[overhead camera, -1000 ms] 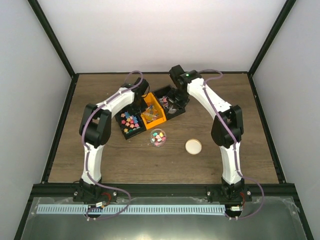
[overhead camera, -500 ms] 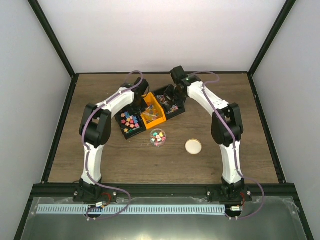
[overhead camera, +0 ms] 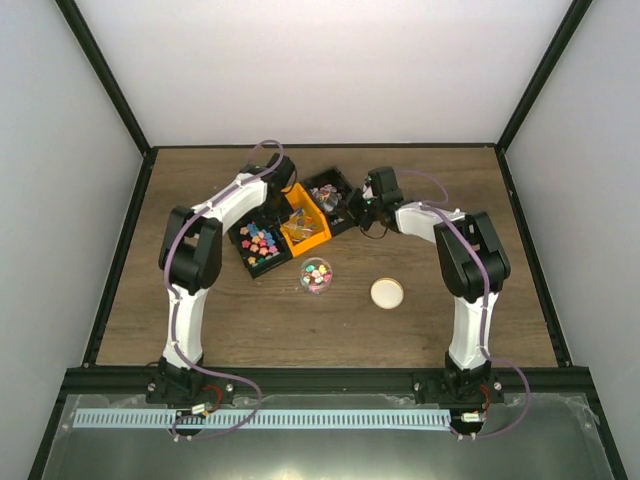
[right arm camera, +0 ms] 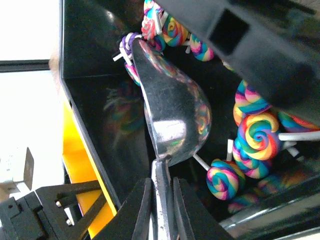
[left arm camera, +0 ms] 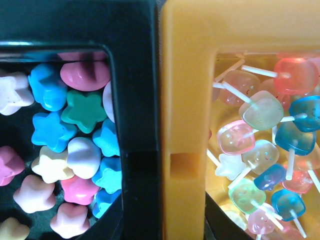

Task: Pack the candies
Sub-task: Scoop the fake candies from the storage box.

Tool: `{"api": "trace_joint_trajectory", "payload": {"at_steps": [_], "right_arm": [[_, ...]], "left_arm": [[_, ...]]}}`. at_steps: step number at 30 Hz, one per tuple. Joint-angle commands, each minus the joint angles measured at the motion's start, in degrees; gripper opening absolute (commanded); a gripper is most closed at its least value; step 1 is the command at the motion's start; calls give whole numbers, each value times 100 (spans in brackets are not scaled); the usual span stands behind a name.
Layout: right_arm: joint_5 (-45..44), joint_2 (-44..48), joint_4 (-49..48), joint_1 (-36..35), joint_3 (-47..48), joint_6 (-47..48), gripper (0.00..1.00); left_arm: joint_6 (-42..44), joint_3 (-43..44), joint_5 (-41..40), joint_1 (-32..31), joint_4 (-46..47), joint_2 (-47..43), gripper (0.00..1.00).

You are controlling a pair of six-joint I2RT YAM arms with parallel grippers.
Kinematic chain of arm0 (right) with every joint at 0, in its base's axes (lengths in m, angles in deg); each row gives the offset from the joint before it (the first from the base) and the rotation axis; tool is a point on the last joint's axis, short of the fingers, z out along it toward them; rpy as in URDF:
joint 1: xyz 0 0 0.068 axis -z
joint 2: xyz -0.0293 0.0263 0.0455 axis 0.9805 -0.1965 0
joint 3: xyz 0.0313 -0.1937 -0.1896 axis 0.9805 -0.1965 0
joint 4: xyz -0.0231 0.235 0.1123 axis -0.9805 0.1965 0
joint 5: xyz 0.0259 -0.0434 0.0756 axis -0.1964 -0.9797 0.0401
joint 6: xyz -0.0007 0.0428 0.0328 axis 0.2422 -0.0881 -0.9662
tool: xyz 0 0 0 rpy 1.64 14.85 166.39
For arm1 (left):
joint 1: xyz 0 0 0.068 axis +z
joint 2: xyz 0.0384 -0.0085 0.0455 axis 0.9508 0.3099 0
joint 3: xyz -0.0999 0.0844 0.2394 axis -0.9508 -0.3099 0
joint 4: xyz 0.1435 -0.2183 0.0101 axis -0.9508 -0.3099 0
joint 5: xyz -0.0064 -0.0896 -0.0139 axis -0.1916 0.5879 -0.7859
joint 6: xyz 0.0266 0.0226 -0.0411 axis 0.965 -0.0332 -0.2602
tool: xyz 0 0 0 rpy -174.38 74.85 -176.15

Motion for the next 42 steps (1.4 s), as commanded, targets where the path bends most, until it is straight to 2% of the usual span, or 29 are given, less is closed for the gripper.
{"api": "trace_joint_trajectory", "payload": {"at_steps": [1, 9, 13, 19, 42], "right_arm": [[1220, -113, -1144, -113, -729, -94, 1], [2043, 261, -3191, 139, -1521, -709, 1], [2279, 310, -3822, 273, -1725, -1042, 1], [2623, 252, -5383, 402, -2220, -1894, 1], [2482, 1239, -4229, 1060, -2615, -1316, 1]], "left_arm": [[246, -27, 624, -75, 173, 382, 4], [178, -86, 654, -10, 237, 354, 4], [157, -106, 682, 16, 256, 329, 4], [131, -212, 684, 68, 332, 265, 4], [3, -404, 764, 131, 550, 160, 4]]}}
